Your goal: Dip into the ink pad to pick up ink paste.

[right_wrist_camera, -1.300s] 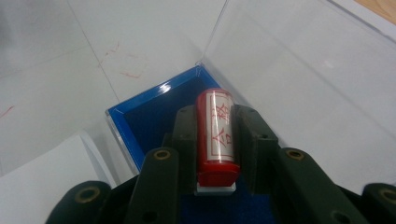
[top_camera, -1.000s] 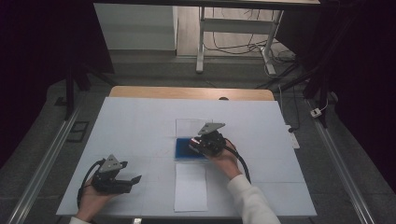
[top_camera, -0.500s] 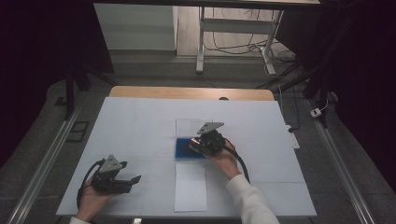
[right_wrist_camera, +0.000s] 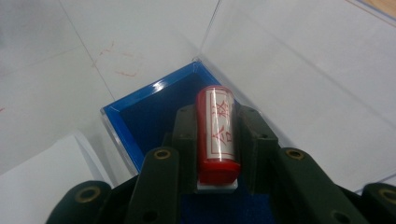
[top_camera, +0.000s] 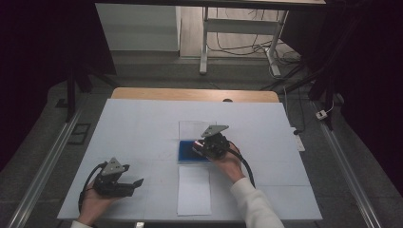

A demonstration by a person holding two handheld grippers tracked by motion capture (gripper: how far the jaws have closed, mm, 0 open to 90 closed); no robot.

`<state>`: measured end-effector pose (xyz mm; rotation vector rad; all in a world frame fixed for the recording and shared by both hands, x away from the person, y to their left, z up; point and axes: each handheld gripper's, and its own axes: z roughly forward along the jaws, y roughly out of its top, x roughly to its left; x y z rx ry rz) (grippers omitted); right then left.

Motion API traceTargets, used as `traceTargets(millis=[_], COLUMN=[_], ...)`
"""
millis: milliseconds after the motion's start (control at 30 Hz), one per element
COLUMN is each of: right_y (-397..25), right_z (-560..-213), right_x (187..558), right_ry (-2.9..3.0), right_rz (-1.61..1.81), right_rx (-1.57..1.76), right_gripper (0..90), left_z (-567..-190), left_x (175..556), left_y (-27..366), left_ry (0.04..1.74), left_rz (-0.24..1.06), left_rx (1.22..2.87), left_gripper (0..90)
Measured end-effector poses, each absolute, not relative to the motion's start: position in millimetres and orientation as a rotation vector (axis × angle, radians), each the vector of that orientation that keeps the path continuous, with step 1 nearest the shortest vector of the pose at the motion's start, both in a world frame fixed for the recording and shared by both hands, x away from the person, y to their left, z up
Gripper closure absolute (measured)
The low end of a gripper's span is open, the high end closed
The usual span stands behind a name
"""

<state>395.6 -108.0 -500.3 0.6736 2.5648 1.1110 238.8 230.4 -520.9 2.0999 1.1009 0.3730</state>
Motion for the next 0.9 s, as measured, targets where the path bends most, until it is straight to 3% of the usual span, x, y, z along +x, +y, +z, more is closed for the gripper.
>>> traceTargets(millis=[900], right_y=[-131.5], right_z=[-472.4], right_x=[394.4], right_ry=[2.496], right_rz=[1.273], right_rx=[0.737], right_gripper=[69.8], left_z=[-519.5], left_x=[237.9], left_y=[233.1], left_ry=[1.095], left_rz=[0.382], left_rx=[2.088], left_gripper=[22.1])
